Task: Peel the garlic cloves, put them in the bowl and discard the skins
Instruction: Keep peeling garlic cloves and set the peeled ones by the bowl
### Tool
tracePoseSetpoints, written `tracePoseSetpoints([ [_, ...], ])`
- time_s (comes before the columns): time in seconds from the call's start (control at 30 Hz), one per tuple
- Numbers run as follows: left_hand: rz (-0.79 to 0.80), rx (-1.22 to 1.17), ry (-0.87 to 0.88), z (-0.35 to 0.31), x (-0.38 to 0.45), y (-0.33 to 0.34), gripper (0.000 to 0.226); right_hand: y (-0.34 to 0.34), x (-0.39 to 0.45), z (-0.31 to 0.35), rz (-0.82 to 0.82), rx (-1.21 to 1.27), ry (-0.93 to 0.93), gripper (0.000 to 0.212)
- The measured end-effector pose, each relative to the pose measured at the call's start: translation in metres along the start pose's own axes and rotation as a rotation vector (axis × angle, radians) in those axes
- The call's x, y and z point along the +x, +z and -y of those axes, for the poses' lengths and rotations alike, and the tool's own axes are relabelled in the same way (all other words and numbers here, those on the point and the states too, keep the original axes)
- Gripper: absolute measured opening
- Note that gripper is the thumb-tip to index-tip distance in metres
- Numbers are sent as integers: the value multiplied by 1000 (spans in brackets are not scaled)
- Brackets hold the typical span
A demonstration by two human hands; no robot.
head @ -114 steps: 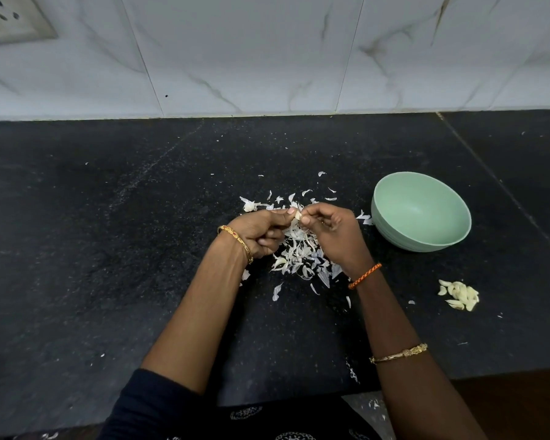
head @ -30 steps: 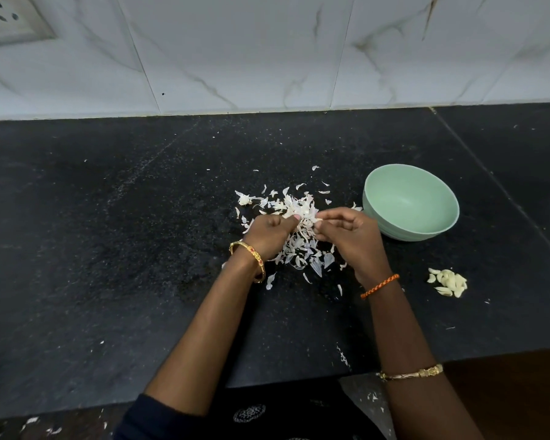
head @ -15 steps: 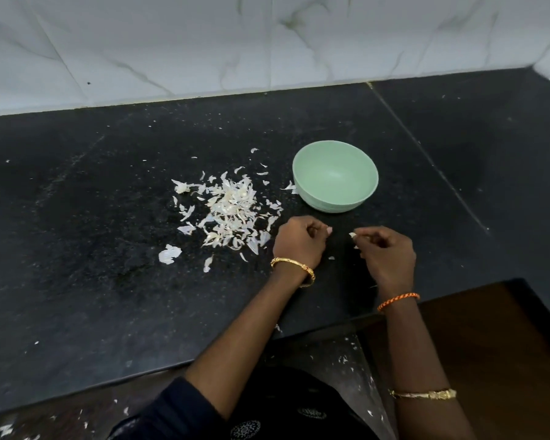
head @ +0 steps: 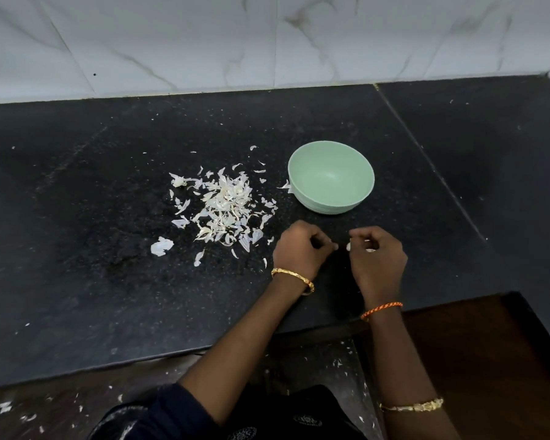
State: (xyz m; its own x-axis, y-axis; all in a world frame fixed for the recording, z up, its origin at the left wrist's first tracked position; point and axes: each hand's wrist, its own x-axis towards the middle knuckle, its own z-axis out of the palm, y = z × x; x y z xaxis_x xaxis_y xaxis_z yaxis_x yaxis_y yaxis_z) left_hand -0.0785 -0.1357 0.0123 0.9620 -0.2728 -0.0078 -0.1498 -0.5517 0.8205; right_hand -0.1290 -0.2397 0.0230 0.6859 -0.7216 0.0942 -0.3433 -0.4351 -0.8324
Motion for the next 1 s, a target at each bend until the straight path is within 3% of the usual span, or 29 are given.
tracePoseSetpoints([
  [0.13, -216, -44, -144, 18, 1, -37, 28, 34, -7, 29, 134, 108, -141, 17],
  [0.27, -449, -91, -277, 49, 2, -82, 33, 81, -17, 63, 446, 138, -283, 18],
  [0.43, -463, -76, -438, 91, 1, -122, 21, 133, -29, 90, 722, 11, -482, 16],
  [0.57, -474, -32, -474, 110, 2, -138, 14, 159, -34, 93, 789, -178, -598, 19],
  [0.8, -396, 30, -472, 116, 11, -142, 15, 170, -40, 95, 769, -343, -594, 11],
  [1.0, -236, -153, -316, 108, 22, -150, 14, 163, -33, 94, 620, -49, -337, 7],
])
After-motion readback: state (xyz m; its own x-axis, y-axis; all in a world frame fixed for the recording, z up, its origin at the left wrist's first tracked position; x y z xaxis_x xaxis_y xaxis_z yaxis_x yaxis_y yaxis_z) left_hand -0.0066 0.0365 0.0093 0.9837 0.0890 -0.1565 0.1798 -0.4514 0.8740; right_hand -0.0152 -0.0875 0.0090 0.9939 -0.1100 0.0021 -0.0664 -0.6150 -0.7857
